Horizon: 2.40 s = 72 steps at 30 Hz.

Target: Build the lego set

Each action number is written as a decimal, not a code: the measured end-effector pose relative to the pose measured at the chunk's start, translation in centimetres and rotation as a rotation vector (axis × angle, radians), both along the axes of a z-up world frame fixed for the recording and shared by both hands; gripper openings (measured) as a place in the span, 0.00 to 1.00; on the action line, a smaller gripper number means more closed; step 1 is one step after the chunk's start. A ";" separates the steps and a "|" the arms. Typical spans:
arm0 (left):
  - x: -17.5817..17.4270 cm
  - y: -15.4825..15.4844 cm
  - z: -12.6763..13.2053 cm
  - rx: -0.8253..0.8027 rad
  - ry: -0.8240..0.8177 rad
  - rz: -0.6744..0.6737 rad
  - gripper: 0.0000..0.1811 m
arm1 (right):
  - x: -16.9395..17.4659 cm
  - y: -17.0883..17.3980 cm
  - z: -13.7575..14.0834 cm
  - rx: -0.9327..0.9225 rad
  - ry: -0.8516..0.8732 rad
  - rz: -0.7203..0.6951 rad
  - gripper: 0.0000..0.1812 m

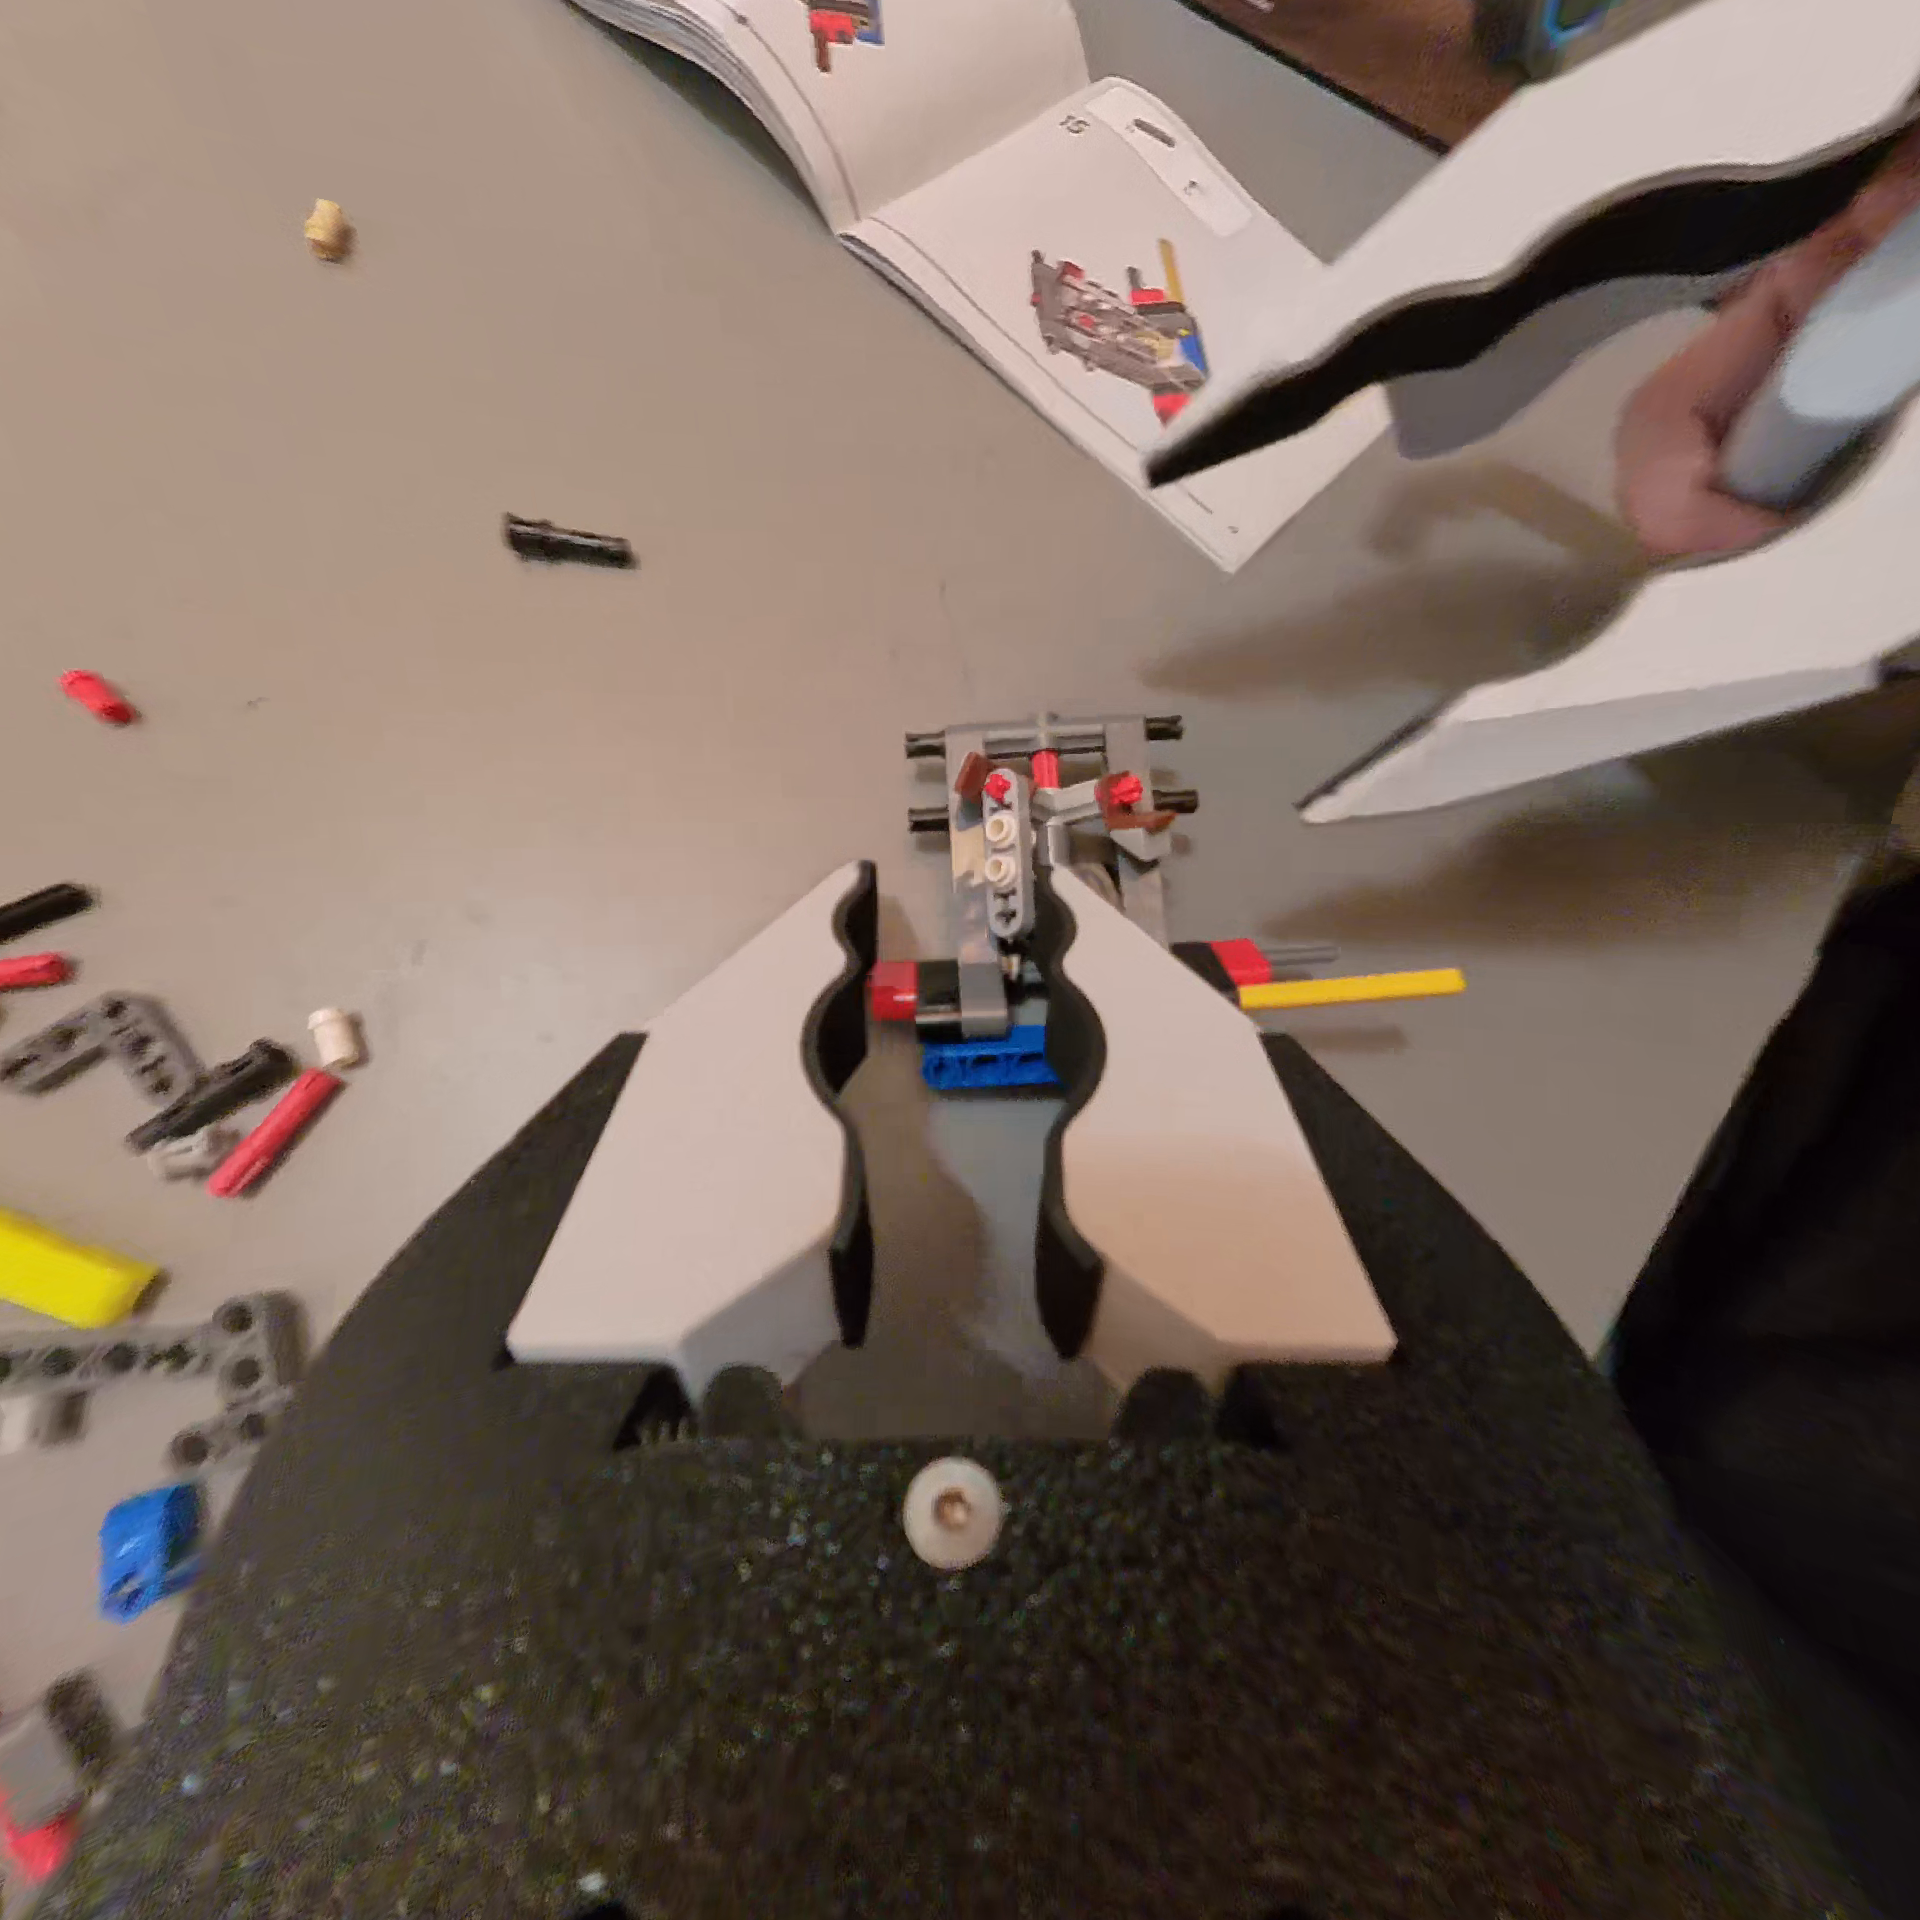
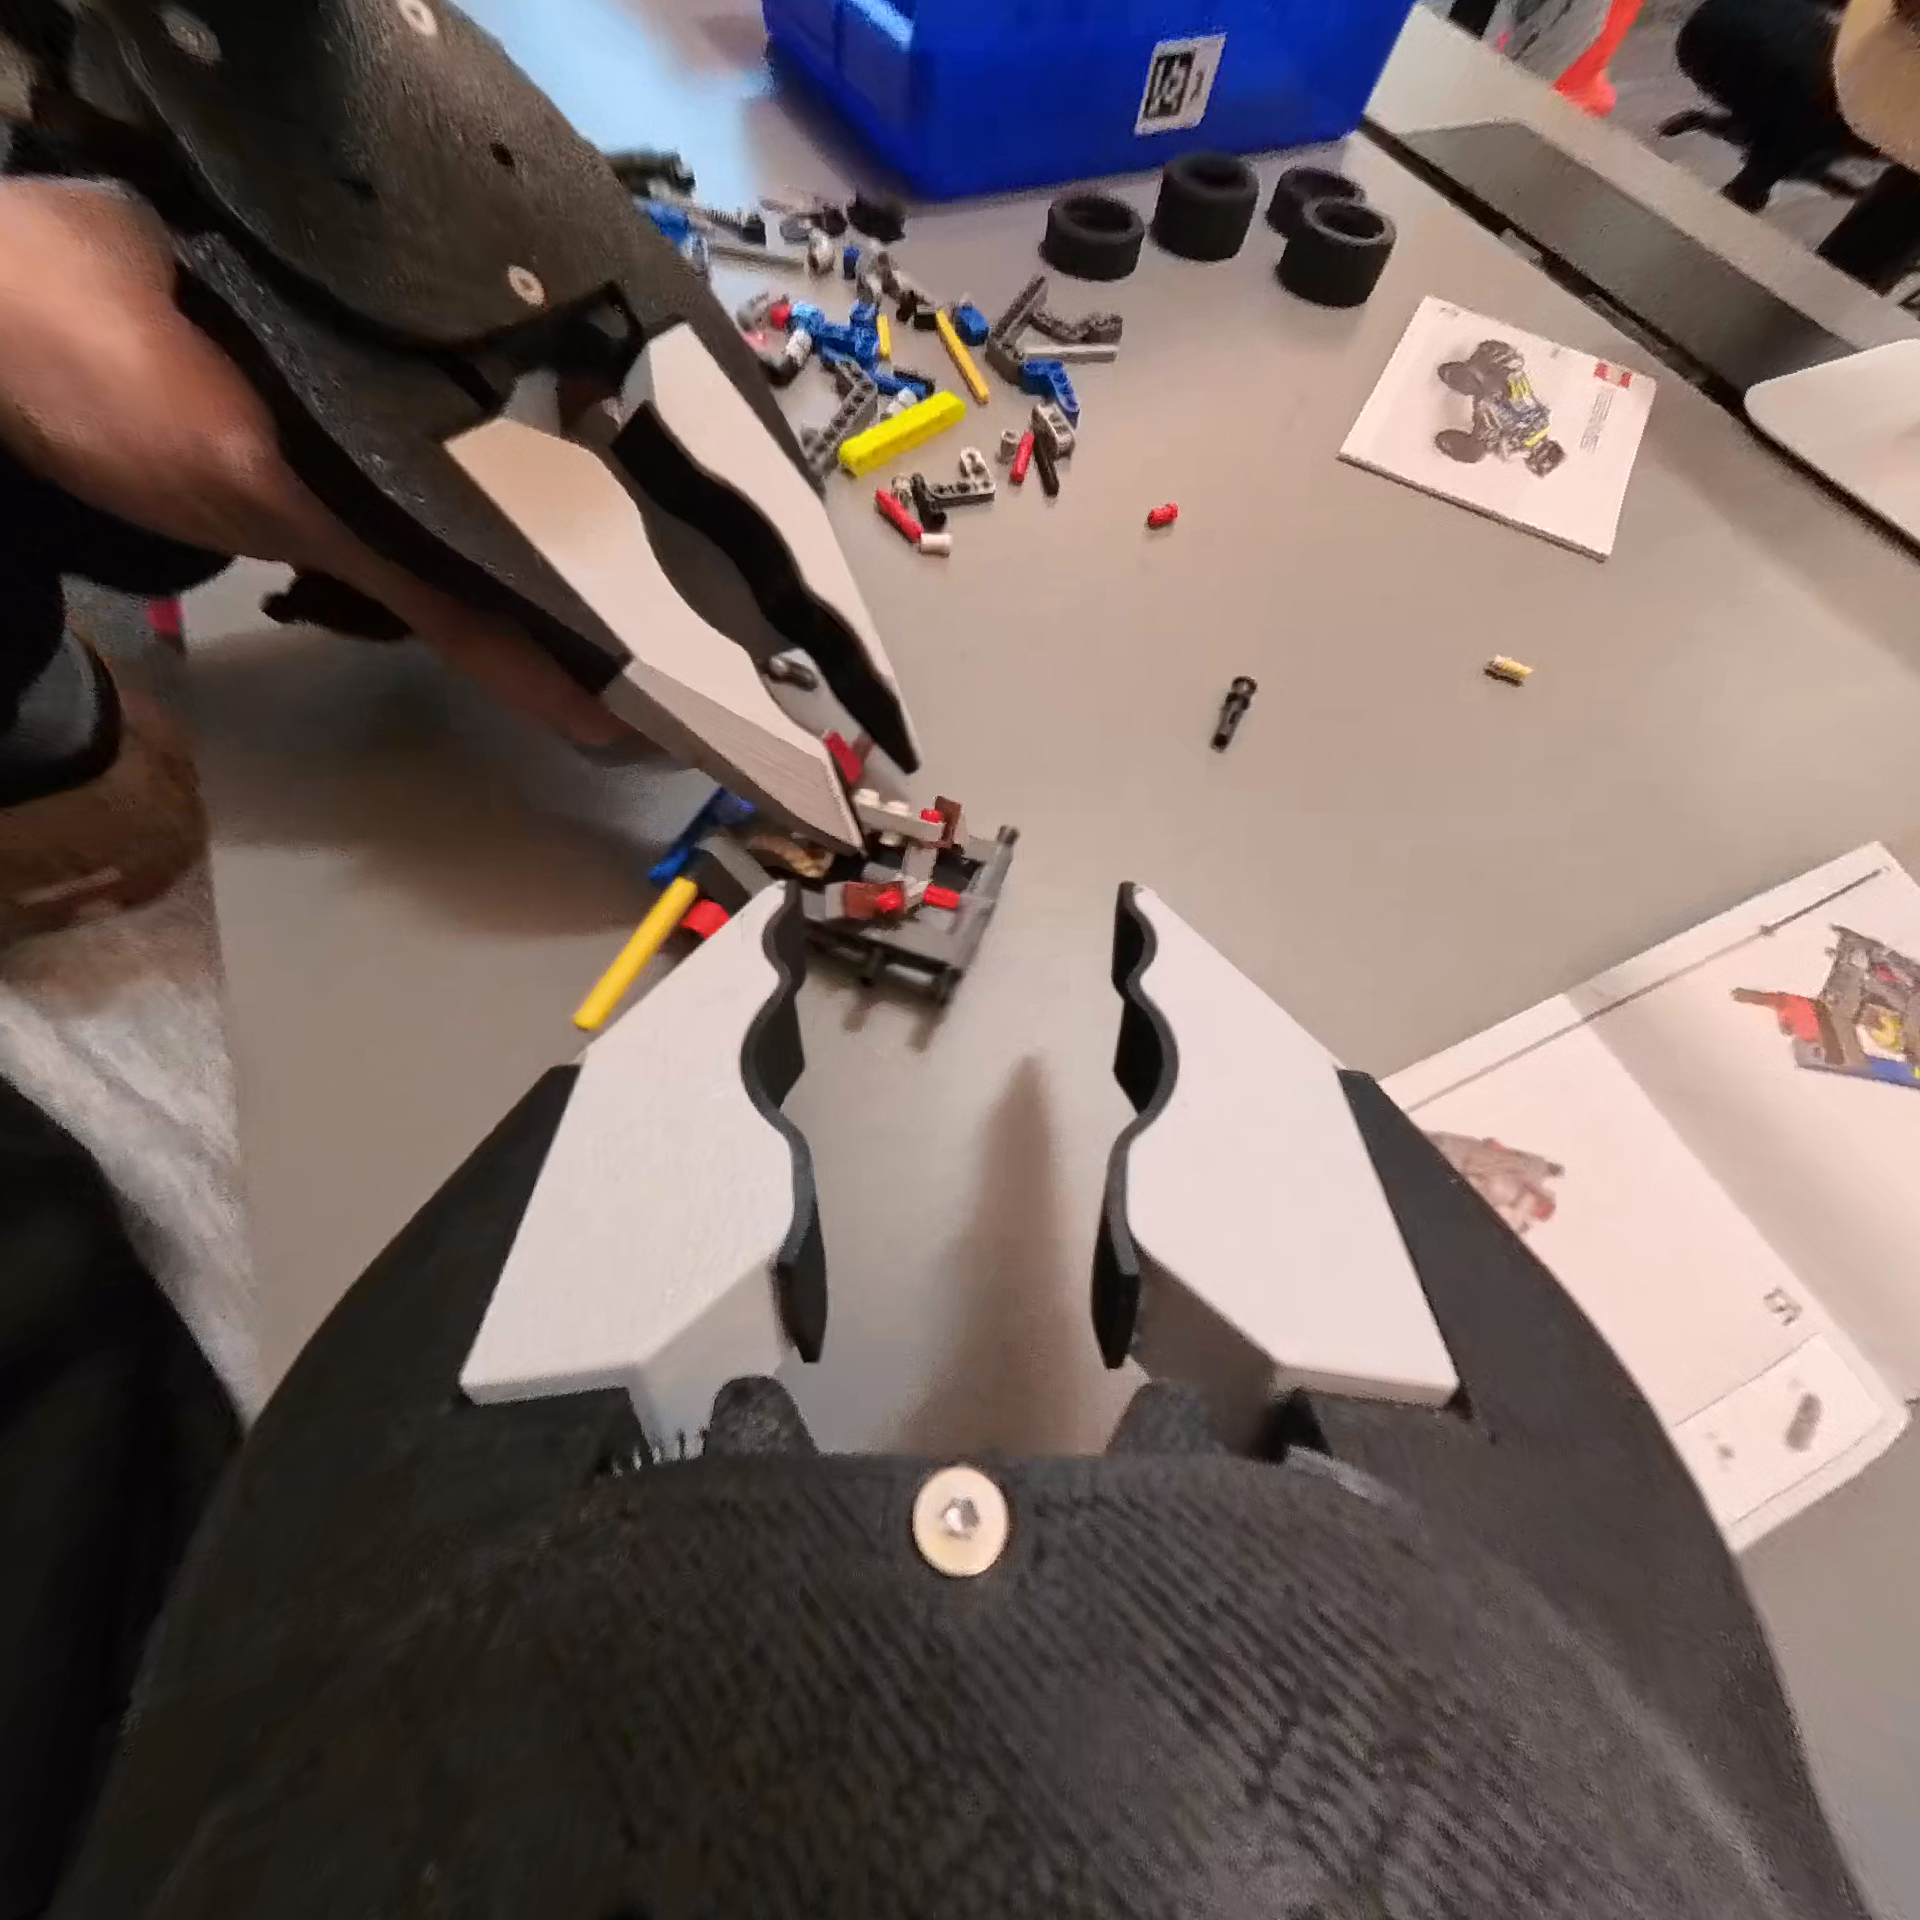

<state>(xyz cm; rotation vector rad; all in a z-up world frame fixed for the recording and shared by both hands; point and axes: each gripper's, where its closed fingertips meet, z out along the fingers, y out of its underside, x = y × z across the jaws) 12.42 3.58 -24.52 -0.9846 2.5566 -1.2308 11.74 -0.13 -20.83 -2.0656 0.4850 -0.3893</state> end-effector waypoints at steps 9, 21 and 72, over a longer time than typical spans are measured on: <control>0.4 3.1 1.3 -0.031 -0.028 -0.079 0.13 | -2.7 2.8 0.3 -0.029 -0.240 -0.045 0.28; -3.0 1.4 0.1 -0.061 0.090 -0.121 0.04 | 2.2 -1.9 -1.3 -0.142 -0.223 -0.103 0.25; 1.2 0.6 0.9 0.182 0.102 -0.380 0.00 | -1.2 2.9 -3.4 -0.278 -0.391 0.183 0.07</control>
